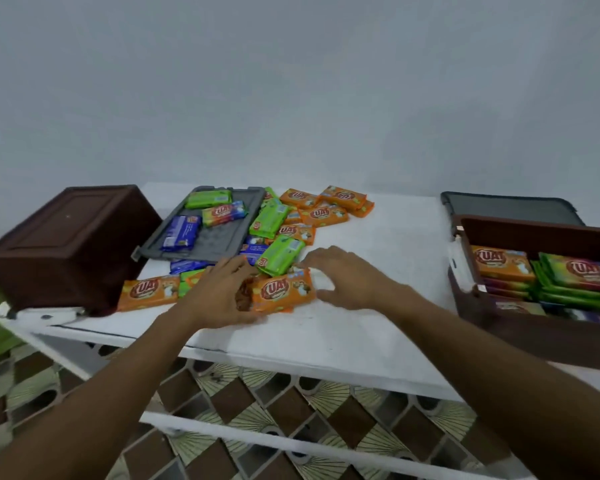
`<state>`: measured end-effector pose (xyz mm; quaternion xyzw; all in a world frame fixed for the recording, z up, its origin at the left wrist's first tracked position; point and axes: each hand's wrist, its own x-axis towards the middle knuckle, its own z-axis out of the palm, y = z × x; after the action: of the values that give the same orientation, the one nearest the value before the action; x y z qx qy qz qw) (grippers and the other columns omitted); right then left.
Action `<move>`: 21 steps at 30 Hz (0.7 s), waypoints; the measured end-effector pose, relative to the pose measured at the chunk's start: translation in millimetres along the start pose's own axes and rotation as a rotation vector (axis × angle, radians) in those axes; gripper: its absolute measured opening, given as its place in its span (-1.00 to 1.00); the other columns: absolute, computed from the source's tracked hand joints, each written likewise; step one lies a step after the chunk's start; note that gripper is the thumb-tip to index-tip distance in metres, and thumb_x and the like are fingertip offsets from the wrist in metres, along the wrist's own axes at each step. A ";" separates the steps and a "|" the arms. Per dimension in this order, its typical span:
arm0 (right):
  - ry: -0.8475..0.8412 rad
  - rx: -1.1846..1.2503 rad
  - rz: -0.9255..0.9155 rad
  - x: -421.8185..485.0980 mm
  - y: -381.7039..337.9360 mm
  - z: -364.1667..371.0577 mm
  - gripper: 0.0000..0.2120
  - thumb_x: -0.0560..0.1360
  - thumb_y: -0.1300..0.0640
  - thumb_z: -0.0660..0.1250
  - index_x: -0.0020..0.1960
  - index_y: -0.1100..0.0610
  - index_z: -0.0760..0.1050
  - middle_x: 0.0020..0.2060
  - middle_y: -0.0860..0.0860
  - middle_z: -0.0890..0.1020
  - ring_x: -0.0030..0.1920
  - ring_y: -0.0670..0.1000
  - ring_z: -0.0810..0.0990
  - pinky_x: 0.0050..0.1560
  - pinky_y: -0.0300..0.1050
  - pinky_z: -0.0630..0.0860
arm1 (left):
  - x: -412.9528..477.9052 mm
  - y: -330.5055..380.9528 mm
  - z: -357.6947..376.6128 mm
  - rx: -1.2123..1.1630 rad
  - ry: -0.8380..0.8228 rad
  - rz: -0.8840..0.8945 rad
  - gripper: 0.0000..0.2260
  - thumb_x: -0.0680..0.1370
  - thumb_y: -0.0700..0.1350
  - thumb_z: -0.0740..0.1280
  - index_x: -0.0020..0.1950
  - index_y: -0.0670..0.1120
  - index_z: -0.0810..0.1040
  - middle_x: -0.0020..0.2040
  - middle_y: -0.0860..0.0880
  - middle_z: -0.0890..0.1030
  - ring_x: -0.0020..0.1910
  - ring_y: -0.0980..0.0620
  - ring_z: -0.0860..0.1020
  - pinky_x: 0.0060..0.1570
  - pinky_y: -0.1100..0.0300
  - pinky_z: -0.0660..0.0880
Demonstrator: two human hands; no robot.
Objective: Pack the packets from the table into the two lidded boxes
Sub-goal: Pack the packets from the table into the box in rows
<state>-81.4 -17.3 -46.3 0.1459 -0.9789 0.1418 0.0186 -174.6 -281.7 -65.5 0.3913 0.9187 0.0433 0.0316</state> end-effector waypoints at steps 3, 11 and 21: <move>-0.080 -0.030 0.028 12.3 -18.0 27.5 -0.30 0.50 -0.08 0.35 0.55 0.01 0.14 0.49 0.03 0.29 0.44 0.10 0.25 0.30 0.11 0.35 | -3.8 -8.3 6.9 -0.023 0.010 0.042 -0.07 0.25 0.53 0.28 0.46 0.00 0.34 0.38 0.02 0.27 0.37 -0.04 0.25 0.32 -0.03 0.31; -0.164 0.015 0.292 -28.0 6.6 22.4 -0.32 0.30 -0.13 0.41 0.33 0.08 0.32 0.12 0.02 0.42 0.13 0.04 0.43 0.09 -0.01 0.48 | 5.8 20.1 16.2 0.047 0.032 0.062 -0.12 0.32 0.57 0.01 0.47 0.06 0.32 0.39 0.01 0.32 0.40 -0.06 0.17 0.39 -0.07 0.09; -0.149 -0.196 0.433 -47.4 22.1 -20.8 -0.27 0.34 -0.10 0.44 0.41 0.01 0.21 0.20 0.01 0.48 0.13 0.00 0.45 0.08 -0.04 0.52 | 25.3 69.6 35.7 -0.067 0.145 0.110 -0.56 0.44 0.19 0.33 0.18 -0.07 0.49 0.25 -0.05 0.39 0.19 -0.07 0.38 0.19 0.05 0.40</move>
<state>-42.6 22.2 -36.0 -0.0595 -0.9951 0.0355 -0.0705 -139.0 -213.5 -94.3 0.4357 0.8937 0.1041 -0.0241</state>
